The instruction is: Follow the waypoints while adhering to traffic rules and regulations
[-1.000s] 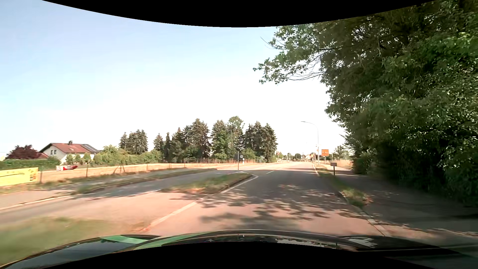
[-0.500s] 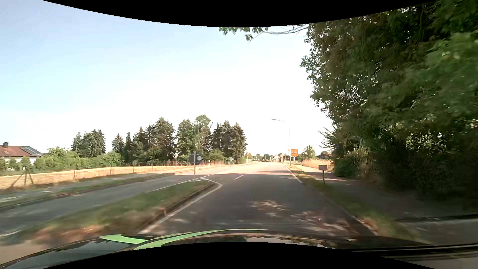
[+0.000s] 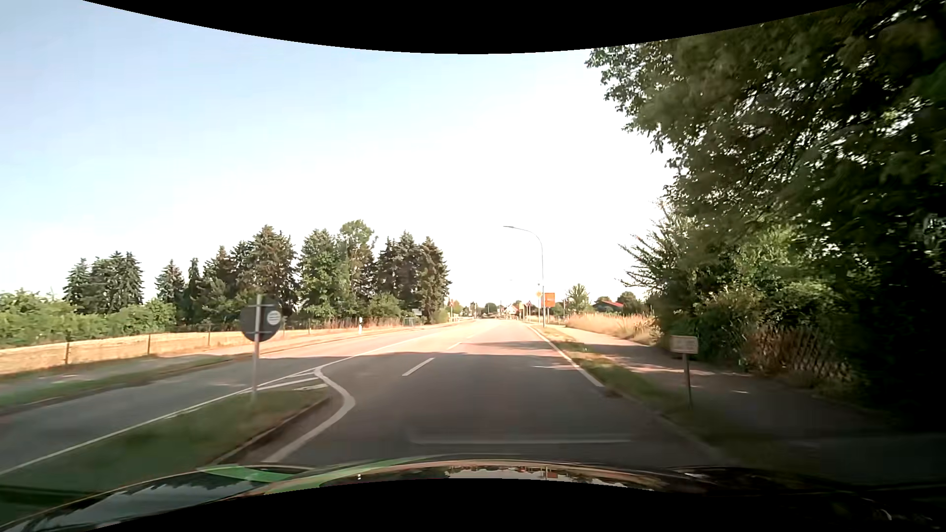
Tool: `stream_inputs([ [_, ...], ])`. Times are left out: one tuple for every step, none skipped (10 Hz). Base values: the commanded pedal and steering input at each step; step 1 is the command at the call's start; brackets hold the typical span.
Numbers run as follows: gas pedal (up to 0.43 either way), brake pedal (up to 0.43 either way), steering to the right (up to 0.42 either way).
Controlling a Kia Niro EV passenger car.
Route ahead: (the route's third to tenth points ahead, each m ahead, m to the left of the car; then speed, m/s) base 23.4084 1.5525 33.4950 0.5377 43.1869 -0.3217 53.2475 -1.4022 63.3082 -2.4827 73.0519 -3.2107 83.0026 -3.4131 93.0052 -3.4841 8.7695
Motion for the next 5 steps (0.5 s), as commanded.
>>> stream_inputs([
  [0.319, 0.000, 0.044],
  [0.319, 0.000, 0.041],
  [0.311, 0.000, 0.040],
  [0.311, 0.000, 0.040],
  [0.287, 0.000, 0.040],
])
